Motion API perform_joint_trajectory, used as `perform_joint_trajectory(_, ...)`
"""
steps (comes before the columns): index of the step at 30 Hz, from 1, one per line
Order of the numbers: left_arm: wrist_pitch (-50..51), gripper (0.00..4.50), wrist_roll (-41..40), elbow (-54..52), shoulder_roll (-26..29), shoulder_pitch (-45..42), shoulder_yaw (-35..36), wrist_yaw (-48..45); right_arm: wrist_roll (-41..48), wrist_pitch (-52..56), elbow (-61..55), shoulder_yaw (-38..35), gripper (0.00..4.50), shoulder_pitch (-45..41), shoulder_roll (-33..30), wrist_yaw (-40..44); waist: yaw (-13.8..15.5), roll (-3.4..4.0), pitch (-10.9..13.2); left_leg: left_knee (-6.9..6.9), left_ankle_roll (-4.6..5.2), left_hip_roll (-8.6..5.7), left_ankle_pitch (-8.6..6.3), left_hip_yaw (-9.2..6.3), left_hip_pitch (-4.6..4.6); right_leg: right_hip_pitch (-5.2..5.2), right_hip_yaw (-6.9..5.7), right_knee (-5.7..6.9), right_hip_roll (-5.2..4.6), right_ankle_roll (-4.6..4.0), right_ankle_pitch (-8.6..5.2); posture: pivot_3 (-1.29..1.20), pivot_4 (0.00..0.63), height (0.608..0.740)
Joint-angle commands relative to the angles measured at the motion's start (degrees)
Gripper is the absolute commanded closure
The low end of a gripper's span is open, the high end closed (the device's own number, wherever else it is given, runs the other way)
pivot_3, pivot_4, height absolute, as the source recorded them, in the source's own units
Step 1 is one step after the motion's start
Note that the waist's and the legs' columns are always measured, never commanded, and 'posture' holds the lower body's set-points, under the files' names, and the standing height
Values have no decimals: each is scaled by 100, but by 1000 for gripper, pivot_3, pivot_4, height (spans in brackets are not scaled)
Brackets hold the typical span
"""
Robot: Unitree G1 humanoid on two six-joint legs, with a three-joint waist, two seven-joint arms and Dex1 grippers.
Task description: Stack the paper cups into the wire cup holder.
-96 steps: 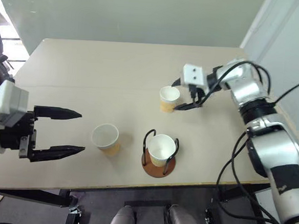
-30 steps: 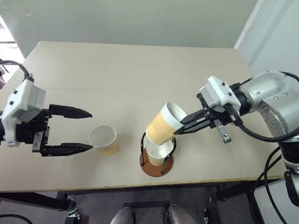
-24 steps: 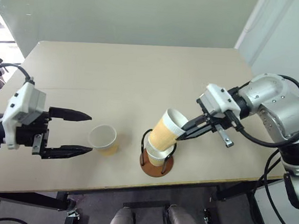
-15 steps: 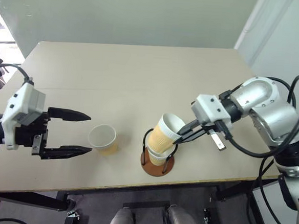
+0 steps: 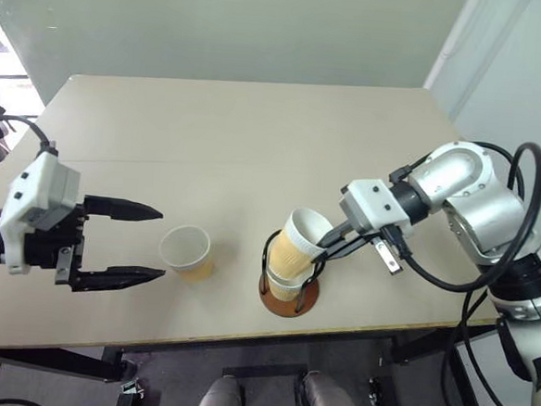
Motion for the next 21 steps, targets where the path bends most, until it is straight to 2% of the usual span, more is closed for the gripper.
perform_joint_trajectory(1,-19,0,-9,-93,11,-23,192,29,148,-137,-69,38,4466,-217,-86,38,0,0,0,0,0,0,0,0,0,0,0,0,0,0,0,0,150,740)
perform_joint_trajectory(9,-66,0,2,-79,-11,-43,122,62,-53,-614,30,417,4466,-304,-253,38,0,0,0,0,0,1,0,0,0,0,0,-1,0,0,0,0,150,740)
perform_joint_trajectory(10,-65,0,3,-83,-14,-40,125,65,-72,-678,43,456,4303,-311,-285,38,0,0,0,0,0,1,0,0,0,1,0,-1,0,0,0,0,150,740)
perform_joint_trajectory(13,-45,0,-7,-133,-37,-5,161,76,-127,-867,110,548,3608,-323,-359,38,0,0,0,0,0,1,0,0,0,0,0,-1,0,0,0,0,150,740)
perform_joint_trajectory(21,-106,0,124,-40,71,-20,89,-20,-222,-1097,488,440,823,-520,-241,38,0,0,0,0,0,2,0,-1,0,0,0,0,1,0,0,0,150,740)
